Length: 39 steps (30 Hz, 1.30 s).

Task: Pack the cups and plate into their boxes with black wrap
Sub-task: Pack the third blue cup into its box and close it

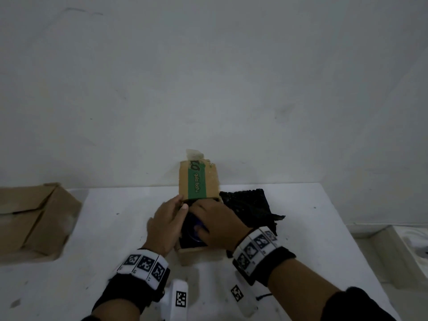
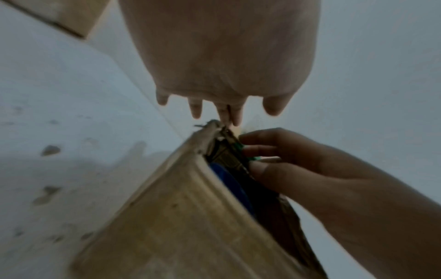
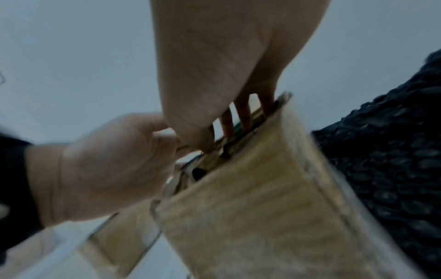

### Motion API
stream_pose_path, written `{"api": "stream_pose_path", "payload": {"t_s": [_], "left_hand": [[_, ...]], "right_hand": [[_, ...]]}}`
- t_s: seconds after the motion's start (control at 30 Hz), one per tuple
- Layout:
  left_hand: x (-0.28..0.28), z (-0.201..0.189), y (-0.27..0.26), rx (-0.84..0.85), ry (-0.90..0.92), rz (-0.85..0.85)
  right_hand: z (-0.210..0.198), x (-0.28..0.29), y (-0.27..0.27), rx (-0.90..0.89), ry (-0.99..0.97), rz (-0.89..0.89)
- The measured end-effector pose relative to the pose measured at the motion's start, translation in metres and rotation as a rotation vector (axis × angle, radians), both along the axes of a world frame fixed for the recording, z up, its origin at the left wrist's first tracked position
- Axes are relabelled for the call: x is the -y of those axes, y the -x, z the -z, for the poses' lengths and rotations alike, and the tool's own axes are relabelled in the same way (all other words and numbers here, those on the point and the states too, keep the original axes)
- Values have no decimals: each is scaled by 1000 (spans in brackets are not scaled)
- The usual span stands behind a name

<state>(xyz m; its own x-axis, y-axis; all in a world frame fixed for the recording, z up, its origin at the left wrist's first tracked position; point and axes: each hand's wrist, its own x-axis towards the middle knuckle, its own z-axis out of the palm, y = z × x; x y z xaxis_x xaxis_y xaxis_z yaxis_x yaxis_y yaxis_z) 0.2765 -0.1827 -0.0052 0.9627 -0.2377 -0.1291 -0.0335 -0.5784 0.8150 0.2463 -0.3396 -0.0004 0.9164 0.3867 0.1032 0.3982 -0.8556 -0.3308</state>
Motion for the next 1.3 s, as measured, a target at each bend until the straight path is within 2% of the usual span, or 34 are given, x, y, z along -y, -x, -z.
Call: {"api": "stream_pose_path", "payload": {"t_s": [0.03,0.1,0.2,0.33,0.47,0.57,0.7,0.83,0.97,1.07,1.17,1.3], "left_hand": [[3,-6,-2,111,-179,-30],[15,-17,-4,298,-305,-61],[41,-27,-4,447,-293,97],[94,-31,-4,504,-268,342],[144,-25,4,435,-389,584],[171,-14,6,284,-614,701],[182,-2,5,95,-805,707],[182,7,0,138,-852,686],[179,5,-4,289,-732,613],[177,-7,-6,420,-401,520],[171,-26,-7,455,-61,415],[157,-56,-15,481,156,375]], "right_hand": [[-6,11,3,39,-81,33],[-14,39,8,93,-171,153],[-12,85,12,92,-204,374],[5,128,21,-112,-131,577],[37,141,29,-295,25,628],[63,143,36,-347,82,655],[72,140,43,-269,106,659],[64,143,45,-136,-67,694],[39,149,43,-13,-286,735],[12,154,41,48,-422,775],[-24,153,46,150,-592,763],[-77,144,65,183,-771,721]]}}
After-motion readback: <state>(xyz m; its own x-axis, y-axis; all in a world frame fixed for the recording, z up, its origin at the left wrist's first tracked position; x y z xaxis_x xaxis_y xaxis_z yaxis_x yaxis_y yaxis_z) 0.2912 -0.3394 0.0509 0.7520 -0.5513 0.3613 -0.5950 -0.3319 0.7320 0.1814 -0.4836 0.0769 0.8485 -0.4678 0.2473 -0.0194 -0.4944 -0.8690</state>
